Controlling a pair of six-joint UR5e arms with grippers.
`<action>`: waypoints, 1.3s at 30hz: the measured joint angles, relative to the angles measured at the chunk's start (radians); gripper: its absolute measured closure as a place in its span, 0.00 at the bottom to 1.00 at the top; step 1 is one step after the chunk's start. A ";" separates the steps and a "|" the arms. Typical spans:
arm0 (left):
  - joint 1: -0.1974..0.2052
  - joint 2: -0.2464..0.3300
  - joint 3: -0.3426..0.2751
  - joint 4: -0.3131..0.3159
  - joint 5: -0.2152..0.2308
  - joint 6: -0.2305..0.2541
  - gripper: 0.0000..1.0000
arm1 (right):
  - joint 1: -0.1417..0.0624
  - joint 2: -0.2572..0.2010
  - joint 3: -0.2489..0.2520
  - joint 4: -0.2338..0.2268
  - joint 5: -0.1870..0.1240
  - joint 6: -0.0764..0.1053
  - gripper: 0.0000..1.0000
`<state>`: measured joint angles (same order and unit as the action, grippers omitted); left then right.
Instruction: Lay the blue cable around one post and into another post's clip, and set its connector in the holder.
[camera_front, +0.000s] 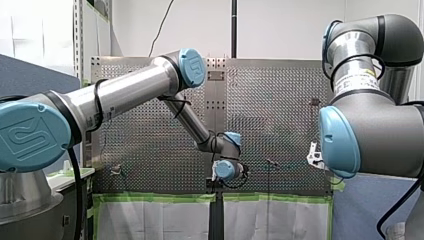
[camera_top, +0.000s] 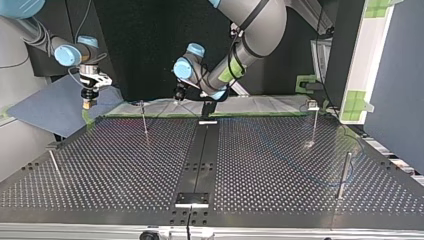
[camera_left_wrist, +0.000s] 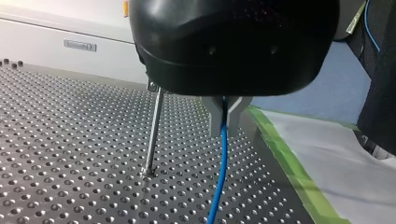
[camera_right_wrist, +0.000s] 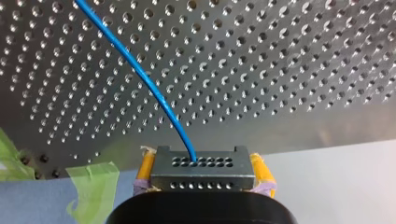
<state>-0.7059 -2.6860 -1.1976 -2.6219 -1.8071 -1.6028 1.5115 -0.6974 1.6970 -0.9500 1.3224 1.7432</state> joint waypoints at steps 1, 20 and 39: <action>0.000 0.000 0.002 0.000 0.000 0.000 1.00 | 0.000 0.000 -0.002 0.001 -0.003 0.001 1.00; 0.006 -0.035 0.080 -0.061 -0.008 -0.001 1.00 | -0.002 0.001 -0.008 -0.015 -0.007 0.013 1.00; 0.022 -0.037 0.110 -0.081 0.002 -0.005 1.00 | -0.005 0.001 -0.020 -0.016 0.005 0.032 1.00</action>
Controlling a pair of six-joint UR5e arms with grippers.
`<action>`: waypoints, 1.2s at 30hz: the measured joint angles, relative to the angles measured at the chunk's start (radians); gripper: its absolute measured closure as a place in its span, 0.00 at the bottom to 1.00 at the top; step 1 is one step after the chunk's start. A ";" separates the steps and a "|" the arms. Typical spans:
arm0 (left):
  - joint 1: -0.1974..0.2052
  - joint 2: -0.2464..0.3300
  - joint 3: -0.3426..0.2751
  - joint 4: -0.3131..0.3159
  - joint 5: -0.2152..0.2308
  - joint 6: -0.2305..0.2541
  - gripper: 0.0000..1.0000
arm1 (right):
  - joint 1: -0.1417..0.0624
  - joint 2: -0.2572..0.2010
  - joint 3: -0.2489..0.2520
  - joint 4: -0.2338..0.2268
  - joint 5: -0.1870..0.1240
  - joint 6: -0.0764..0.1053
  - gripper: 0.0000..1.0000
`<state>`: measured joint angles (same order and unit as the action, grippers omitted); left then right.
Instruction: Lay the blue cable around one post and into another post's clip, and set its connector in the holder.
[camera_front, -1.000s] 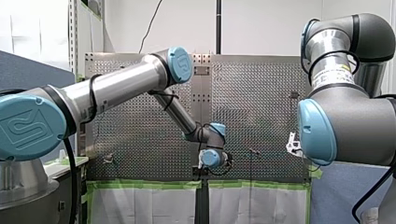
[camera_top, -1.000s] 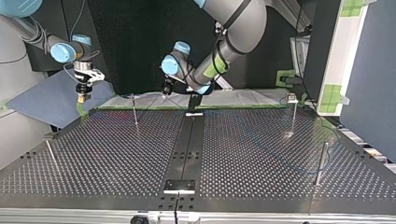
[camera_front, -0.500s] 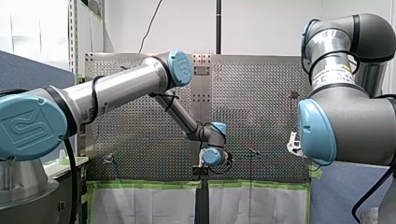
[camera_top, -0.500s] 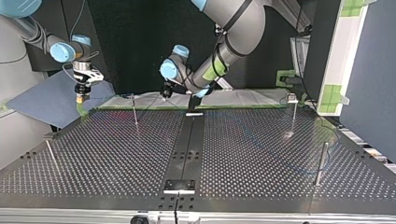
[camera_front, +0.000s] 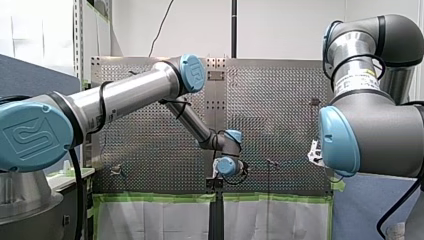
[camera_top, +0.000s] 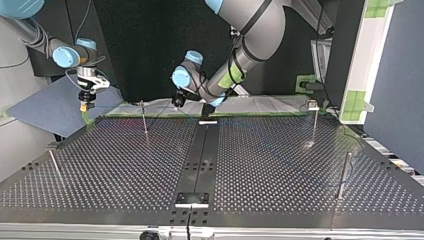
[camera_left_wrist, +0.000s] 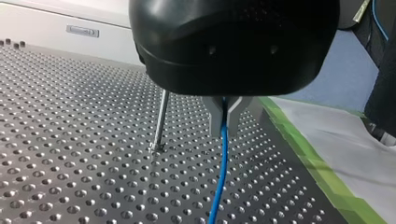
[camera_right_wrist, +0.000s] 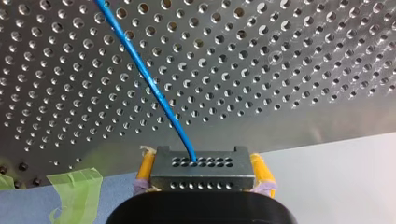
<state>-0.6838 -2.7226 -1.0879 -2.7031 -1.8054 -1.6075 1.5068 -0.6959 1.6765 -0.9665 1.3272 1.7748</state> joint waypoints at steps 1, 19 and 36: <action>0.001 0.000 0.000 0.000 0.000 0.000 1.00 | 0.000 0.000 0.000 0.000 0.001 0.001 1.00; -0.007 0.002 0.002 -0.011 -0.009 0.003 0.00 | 0.006 0.000 -0.002 0.006 0.002 -0.005 1.00; -0.089 0.030 -0.009 -0.052 0.032 0.047 0.00 | 0.018 0.000 -0.001 0.008 -0.003 -0.007 1.00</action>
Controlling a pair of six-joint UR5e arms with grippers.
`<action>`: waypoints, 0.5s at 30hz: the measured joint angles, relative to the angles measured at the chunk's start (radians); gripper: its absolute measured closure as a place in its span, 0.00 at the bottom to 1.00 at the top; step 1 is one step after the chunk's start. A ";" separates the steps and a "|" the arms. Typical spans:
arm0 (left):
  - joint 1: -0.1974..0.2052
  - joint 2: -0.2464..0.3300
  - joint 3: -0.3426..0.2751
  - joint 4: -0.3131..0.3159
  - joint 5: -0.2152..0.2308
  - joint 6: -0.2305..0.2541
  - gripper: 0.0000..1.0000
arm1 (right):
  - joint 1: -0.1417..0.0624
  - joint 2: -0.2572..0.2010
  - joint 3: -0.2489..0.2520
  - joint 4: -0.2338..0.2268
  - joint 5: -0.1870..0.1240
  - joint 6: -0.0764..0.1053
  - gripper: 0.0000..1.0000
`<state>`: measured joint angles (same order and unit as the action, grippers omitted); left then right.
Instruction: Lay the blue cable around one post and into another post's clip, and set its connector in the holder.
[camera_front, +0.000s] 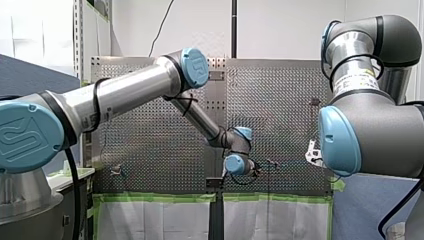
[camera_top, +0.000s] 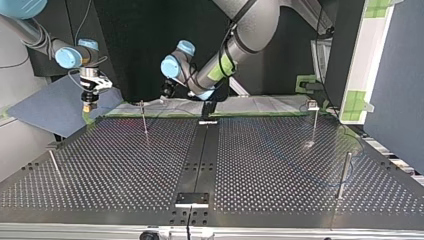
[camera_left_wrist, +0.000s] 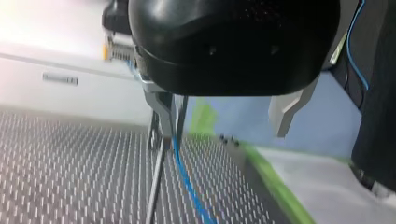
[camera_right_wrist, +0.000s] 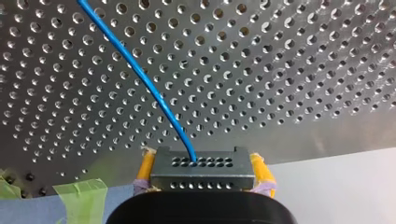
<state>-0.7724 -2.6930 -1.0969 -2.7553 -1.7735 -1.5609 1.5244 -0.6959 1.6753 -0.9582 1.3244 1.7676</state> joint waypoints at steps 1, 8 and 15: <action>-0.008 0.006 -0.005 0.001 0.002 0.000 0.00 | 0.000 0.000 0.000 0.001 0.000 0.000 1.00; -0.035 0.062 -0.060 0.035 0.027 -0.003 0.00 | 0.004 0.000 0.000 0.004 0.000 0.000 1.00; -0.041 0.079 -0.096 0.041 0.030 -0.003 0.00 | 0.010 0.000 0.000 0.009 0.000 -0.001 1.00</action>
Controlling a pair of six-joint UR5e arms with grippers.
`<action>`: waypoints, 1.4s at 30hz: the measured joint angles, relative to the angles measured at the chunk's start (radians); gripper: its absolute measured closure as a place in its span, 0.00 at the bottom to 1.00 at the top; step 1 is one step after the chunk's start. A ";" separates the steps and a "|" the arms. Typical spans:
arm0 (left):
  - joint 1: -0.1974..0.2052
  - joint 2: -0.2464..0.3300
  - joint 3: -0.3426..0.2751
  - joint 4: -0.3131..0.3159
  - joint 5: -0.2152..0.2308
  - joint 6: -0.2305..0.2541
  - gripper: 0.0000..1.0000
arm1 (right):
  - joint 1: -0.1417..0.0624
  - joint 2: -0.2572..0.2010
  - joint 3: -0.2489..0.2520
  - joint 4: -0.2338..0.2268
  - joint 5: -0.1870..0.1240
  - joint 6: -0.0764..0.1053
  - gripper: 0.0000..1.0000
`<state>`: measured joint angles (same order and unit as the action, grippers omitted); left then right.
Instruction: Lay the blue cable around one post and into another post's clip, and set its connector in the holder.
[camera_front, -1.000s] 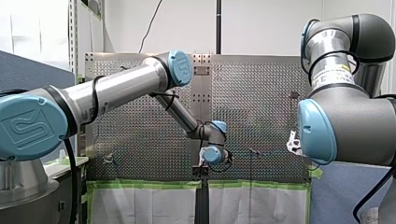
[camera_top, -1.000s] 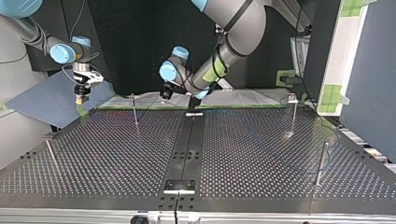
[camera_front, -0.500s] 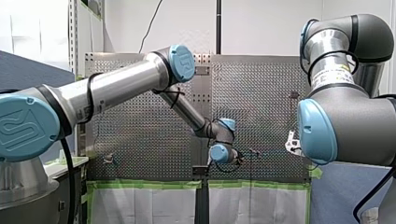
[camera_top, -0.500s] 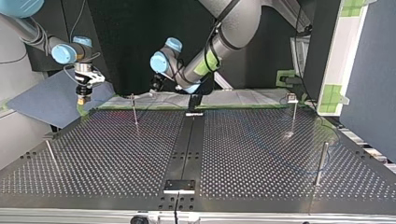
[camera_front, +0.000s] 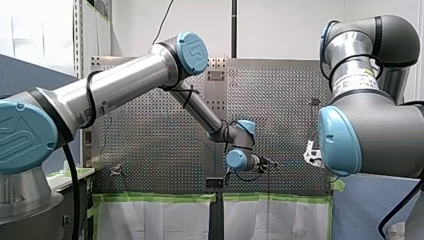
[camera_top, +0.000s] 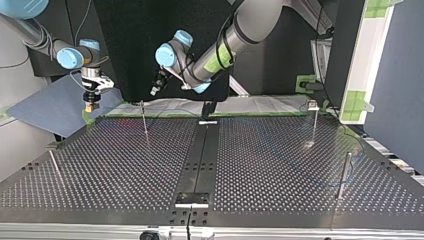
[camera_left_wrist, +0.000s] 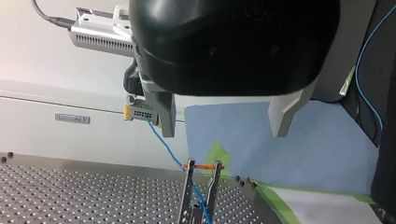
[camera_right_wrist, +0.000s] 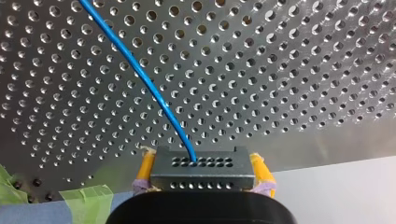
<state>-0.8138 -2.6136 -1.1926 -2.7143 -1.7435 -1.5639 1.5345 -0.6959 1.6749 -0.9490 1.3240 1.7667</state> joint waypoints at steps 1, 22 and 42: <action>-0.001 0.000 -0.001 0.000 0.000 -0.001 0.00 | 0.000 0.000 0.000 0.001 0.000 0.000 1.00; -0.011 0.000 -0.003 -0.031 -0.122 -0.062 0.00 | 0.005 0.000 0.000 0.002 0.000 0.005 1.00; -0.015 -0.001 -0.004 -0.034 -0.132 -0.065 0.00 | 0.008 0.000 0.000 0.004 0.000 0.004 1.00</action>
<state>-0.8292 -2.6141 -1.1961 -2.7481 -1.8755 -1.6287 1.5424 -0.6959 1.6752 -0.9448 1.3240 1.7711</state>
